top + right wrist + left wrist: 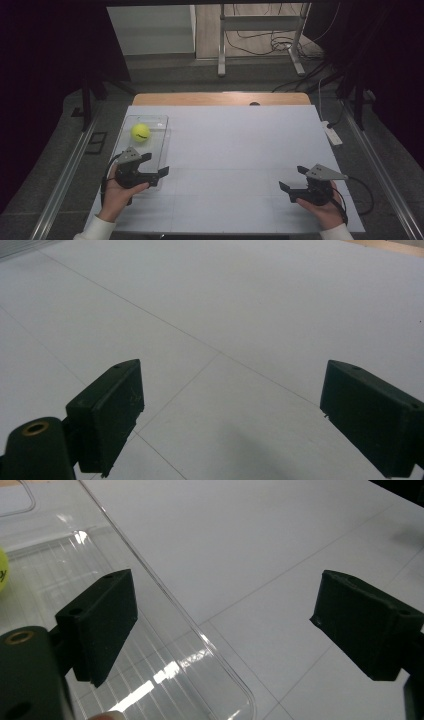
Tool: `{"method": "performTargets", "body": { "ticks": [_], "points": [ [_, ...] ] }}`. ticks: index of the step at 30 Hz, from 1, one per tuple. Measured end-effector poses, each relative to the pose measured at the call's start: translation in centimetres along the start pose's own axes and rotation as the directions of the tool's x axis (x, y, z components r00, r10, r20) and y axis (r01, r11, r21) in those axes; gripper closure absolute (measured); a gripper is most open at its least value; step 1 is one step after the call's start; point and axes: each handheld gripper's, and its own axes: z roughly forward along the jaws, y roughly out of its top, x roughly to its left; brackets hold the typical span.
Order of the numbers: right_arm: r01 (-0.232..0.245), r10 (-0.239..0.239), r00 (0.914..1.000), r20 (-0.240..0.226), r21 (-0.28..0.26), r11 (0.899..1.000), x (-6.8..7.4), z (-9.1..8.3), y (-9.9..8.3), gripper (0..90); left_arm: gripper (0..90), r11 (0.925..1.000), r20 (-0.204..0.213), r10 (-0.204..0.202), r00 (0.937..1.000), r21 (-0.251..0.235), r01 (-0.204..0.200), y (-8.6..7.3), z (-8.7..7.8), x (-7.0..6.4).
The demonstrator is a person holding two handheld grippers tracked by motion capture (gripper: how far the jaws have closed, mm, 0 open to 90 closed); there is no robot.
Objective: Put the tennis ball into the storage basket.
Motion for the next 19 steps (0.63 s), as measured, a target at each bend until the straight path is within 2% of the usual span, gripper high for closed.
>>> {"method": "performTargets", "body": {
  "ticks": [19],
  "points": [
    [0.002, -0.002, 1.0, -0.001, -0.008, 1.0, 0.02, -0.08, 0.07, 10.8, 12.0, 0.9999, -0.001, 0.008, 1.0, -0.008, -0.008, -0.35, 0.08, -0.04]
  ]
}}
